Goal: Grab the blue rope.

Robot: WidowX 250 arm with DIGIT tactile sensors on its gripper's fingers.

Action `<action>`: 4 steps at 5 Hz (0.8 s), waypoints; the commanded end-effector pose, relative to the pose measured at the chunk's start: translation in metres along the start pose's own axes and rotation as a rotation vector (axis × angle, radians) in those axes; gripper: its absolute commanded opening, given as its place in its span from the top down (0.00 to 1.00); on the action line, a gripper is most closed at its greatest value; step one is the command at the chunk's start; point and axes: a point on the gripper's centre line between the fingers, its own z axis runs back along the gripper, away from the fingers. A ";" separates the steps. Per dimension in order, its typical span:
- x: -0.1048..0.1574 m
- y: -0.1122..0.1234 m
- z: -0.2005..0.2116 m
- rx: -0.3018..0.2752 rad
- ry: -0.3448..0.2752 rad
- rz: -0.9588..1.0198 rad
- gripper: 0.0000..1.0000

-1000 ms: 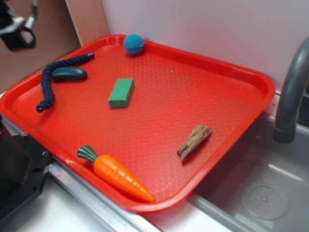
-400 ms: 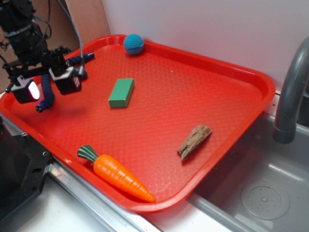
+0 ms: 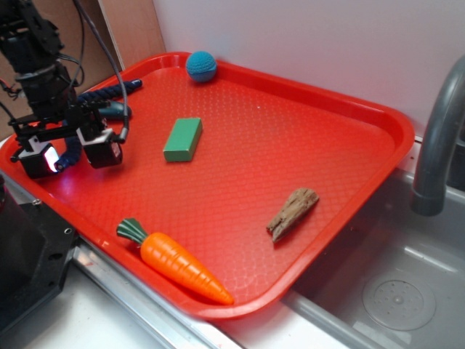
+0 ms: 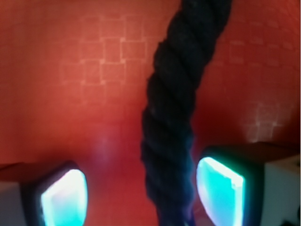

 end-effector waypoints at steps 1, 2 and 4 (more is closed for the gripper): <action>-0.006 0.006 0.004 0.055 -0.010 0.001 1.00; -0.007 0.006 0.005 0.061 -0.020 -0.033 1.00; 0.001 -0.049 0.074 0.142 -0.204 -0.375 1.00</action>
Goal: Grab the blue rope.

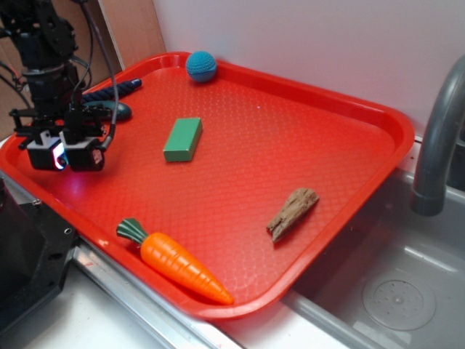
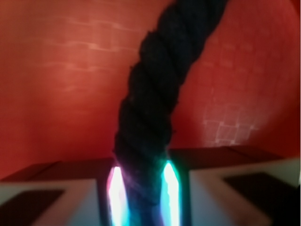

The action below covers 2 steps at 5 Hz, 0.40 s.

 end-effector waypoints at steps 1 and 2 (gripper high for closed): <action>0.017 -0.060 0.118 -0.053 -0.256 -0.296 1.00; 0.008 -0.077 0.169 -0.086 -0.298 -0.386 1.00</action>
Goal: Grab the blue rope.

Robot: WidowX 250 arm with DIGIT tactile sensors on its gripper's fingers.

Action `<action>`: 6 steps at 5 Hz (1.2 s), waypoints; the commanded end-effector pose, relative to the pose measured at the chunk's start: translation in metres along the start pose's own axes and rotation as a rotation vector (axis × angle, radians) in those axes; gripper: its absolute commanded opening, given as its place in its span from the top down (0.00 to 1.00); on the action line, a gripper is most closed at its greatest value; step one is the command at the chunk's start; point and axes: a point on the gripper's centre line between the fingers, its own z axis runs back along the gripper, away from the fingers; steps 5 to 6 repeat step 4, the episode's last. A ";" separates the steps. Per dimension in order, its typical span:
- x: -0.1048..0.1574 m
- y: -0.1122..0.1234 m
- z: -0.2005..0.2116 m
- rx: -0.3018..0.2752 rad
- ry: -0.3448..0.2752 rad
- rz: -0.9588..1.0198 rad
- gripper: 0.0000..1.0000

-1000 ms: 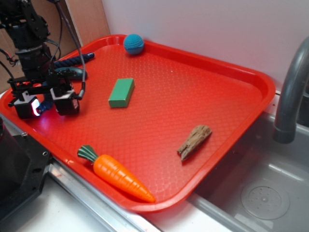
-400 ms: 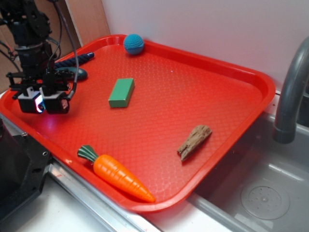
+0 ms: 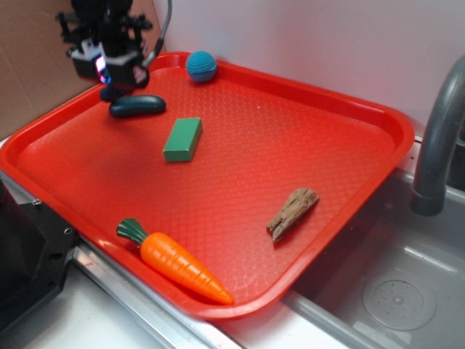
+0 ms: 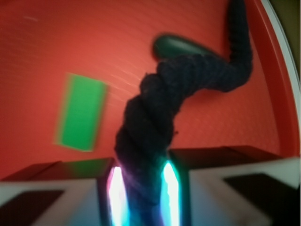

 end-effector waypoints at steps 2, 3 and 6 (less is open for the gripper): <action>-0.007 -0.044 0.142 -0.108 -0.148 -0.309 1.00; -0.013 -0.051 0.143 -0.100 -0.143 -0.340 1.00; -0.017 -0.053 0.138 -0.118 -0.105 -0.333 1.00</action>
